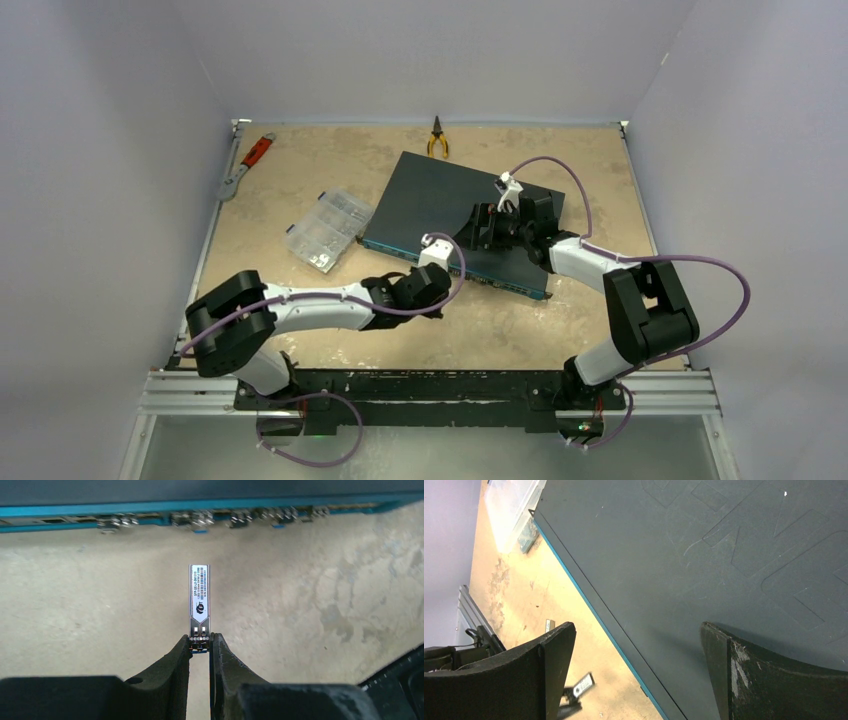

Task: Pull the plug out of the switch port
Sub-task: Place the plug at the center of the board.

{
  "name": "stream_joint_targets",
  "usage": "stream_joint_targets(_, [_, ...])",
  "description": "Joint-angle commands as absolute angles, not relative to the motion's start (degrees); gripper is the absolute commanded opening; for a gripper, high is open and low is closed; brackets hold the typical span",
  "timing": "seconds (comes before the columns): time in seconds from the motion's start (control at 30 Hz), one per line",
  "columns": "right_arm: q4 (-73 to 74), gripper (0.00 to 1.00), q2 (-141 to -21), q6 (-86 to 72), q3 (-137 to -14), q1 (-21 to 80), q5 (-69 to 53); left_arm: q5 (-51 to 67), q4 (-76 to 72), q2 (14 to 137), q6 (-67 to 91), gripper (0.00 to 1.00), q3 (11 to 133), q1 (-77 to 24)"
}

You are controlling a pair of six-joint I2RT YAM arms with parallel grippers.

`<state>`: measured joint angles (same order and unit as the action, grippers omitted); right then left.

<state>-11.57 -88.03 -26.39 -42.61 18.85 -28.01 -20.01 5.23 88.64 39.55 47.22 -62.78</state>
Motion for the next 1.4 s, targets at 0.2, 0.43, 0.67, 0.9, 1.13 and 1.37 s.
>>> stream_joint_targets(0.2, [-3.01,0.99,-89.18,-24.80,-41.92,19.19,-25.75,-20.45,3.28,93.07,31.73,0.00,53.02,-73.58])
stream_joint_targets(0.43, [-2.78,0.99,-88.82,-24.69,-41.41,19.16,-25.71,-18.76,4.85,102.42,28.27,0.00,60.00,-78.93])
stream_joint_targets(0.67, [-2.58,0.99,-88.68,-24.43,-41.07,19.13,-25.58,-19.10,5.79,105.70,27.05,0.29,62.61,-81.48])
stream_joint_targets(0.9, [-2.56,0.99,-88.66,-24.44,-41.02,19.18,-25.55,-20.61,5.17,104.26,28.37,0.55,62.45,-81.65])
stream_joint_targets(1.13, [-2.50,0.99,-88.69,-24.41,-40.89,19.09,-25.49,-22.30,3.54,101.29,29.94,0.67,62.05,-81.23])
stream_joint_targets(1.37, [-2.50,0.99,-88.77,-24.35,-40.89,19.15,-25.40,-18.55,-0.07,98.97,31.87,0.71,59.82,-77.10])
